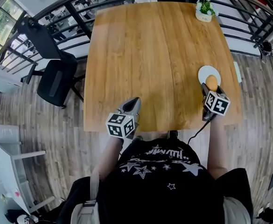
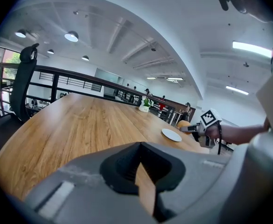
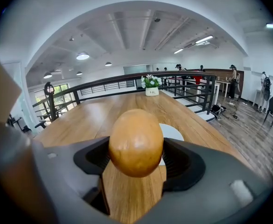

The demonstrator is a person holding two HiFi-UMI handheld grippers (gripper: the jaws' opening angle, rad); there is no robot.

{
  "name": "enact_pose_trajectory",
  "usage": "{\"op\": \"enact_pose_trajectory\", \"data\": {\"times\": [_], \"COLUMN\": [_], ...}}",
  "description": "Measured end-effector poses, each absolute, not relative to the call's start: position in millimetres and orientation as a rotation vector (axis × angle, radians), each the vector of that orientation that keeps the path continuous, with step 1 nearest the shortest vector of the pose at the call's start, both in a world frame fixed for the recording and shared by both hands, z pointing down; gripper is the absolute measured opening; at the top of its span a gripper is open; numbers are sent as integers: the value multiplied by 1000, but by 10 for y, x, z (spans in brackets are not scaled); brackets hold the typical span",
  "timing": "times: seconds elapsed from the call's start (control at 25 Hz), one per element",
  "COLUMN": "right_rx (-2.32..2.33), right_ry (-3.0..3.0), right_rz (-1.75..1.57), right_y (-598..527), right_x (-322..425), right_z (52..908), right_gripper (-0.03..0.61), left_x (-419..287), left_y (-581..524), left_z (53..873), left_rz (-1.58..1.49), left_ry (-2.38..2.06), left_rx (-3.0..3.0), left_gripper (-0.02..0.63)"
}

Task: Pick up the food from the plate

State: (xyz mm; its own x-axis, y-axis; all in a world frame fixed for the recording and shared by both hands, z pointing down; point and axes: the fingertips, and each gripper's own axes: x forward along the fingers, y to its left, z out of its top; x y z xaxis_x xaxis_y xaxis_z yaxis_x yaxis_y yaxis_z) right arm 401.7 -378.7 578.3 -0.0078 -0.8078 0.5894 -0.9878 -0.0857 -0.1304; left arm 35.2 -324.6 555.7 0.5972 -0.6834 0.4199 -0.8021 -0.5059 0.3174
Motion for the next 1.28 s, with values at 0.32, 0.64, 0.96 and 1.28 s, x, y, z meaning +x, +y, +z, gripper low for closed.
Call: {"op": "enact_pose_trajectory", "data": {"times": [0.32, 0.64, 0.96, 1.28], "right_rx": [2011, 2110, 2231, 2315], "right_ry": [-1850, -1803, -1728, -1659], "right_rz": [777, 783, 800, 829], "right_y": [-3610, -3232, -2783, -2164], "right_x": [3561, 3333, 3052, 2678], "right_z": [5679, 5582, 5481, 5473], "right_gripper": [338, 339, 339, 339], "left_x": [-21, -240, -400, -606], "left_y": [-3214, -3205, -3140, -2853], "left_z": [5570, 5563, 5549, 5606], "left_rz": [335, 344, 350, 410], "left_ry": [-1098, -987, -856, -713], "left_rx": [2387, 2444, 2503, 2543], "left_gripper": [2, 2, 2, 2]}}
